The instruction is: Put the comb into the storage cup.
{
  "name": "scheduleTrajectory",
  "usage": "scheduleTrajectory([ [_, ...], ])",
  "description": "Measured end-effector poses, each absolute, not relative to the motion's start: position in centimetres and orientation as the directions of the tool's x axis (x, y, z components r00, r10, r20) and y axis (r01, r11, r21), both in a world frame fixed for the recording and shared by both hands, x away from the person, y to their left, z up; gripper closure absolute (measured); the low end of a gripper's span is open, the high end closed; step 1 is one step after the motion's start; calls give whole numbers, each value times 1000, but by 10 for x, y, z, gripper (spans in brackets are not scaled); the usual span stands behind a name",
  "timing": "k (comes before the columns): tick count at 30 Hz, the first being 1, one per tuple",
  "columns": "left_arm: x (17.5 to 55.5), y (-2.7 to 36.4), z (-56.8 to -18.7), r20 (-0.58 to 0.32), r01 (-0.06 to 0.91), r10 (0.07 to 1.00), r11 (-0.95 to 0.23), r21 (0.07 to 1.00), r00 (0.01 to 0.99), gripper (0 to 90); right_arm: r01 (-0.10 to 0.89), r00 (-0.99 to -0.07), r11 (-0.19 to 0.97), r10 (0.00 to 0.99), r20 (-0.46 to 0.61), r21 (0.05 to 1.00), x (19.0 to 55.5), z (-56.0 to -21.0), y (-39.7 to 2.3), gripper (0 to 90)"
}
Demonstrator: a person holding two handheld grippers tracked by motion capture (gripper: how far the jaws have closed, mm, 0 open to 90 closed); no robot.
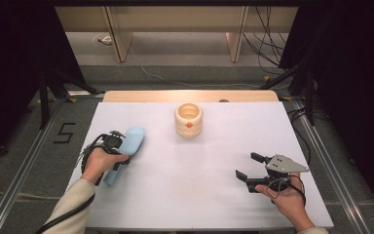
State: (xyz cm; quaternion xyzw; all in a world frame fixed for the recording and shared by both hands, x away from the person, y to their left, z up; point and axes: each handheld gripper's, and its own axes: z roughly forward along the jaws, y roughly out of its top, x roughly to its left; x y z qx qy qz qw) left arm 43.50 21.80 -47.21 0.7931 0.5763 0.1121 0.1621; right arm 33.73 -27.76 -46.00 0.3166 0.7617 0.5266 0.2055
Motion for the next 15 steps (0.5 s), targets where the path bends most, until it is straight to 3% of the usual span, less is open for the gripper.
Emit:
scheduleTrajectory([
  [15, 437, 214, -471, -21, 884, 952, -274, 380, 305, 576, 271, -717, 248, 697, 23, 930, 337, -461, -278, 143],
])
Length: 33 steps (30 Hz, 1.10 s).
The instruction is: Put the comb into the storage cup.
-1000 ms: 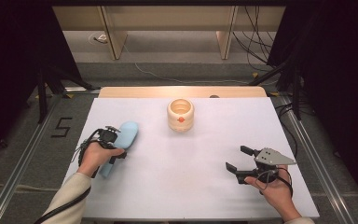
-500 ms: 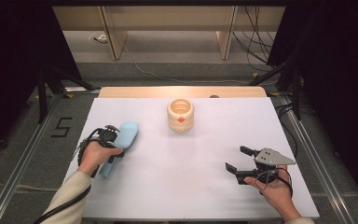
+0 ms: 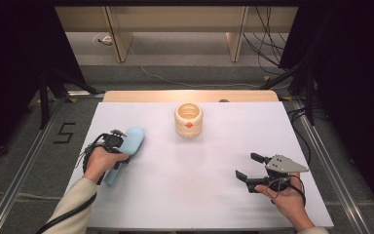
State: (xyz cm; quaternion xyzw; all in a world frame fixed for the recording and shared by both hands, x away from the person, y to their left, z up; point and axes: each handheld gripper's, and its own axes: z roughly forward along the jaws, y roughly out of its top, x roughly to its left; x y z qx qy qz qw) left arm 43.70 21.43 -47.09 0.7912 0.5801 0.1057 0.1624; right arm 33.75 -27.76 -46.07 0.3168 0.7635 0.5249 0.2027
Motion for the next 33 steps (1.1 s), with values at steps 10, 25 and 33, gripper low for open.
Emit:
scheduleTrajectory([
  [10, 437, 213, -471, -24, 886, 953, -270, 377, 301, 606, 279, -716, 249, 698, 28, 927, 338, -462, -277, 142],
  [25, 435, 211, -470, -26, 885, 956, -258, 387, 291, 682, 288, -717, 254, 696, 33, 923, 339, -463, -277, 141],
  [33, 434, 213, -471, -33, 876, 951, -270, 399, 308, 689, 290, -718, 254, 695, 35, 923, 338, -463, -278, 141],
])
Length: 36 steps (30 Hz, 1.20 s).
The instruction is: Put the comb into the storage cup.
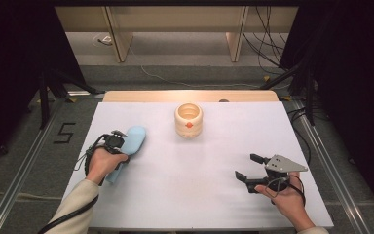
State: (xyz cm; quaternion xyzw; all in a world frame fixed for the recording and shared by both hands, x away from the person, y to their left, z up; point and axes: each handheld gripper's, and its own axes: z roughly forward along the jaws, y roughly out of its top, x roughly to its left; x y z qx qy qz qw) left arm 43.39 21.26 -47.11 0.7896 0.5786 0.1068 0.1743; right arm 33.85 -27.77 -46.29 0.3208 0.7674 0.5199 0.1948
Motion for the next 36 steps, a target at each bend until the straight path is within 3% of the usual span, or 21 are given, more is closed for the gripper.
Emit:
scheduleTrajectory([
  [11, 432, 215, -472, -44, 869, 946, -276, 411, 322, 691, 289, -719, 254, 694, 34, 923, 338, -463, -278, 140],
  [19, 430, 218, -472, -34, 841, 923, -334, 425, 383, 691, 289, -718, 255, 695, 32, 923, 338, -463, -278, 140],
  [36, 426, 224, -471, -18, 814, 921, -334, 474, 389, 691, 285, -717, 249, 697, 34, 926, 338, -462, -278, 141],
])
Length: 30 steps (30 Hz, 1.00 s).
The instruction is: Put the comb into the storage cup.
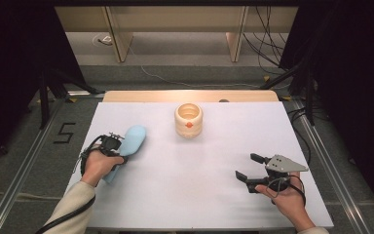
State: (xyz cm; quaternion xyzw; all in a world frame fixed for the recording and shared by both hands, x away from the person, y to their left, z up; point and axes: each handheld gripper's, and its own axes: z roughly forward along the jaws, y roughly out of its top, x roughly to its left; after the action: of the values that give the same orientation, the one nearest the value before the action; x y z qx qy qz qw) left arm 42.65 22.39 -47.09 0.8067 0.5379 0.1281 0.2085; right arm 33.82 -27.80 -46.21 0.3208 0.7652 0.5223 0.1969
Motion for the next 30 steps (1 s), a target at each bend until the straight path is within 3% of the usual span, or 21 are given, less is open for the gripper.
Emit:
scheduleTrajectory([
  [30, 417, 223, -456, -13, 744, 922, -304, 594, 387, 691, 281, -718, 245, 695, 34, 928, 338, -462, -278, 140],
])
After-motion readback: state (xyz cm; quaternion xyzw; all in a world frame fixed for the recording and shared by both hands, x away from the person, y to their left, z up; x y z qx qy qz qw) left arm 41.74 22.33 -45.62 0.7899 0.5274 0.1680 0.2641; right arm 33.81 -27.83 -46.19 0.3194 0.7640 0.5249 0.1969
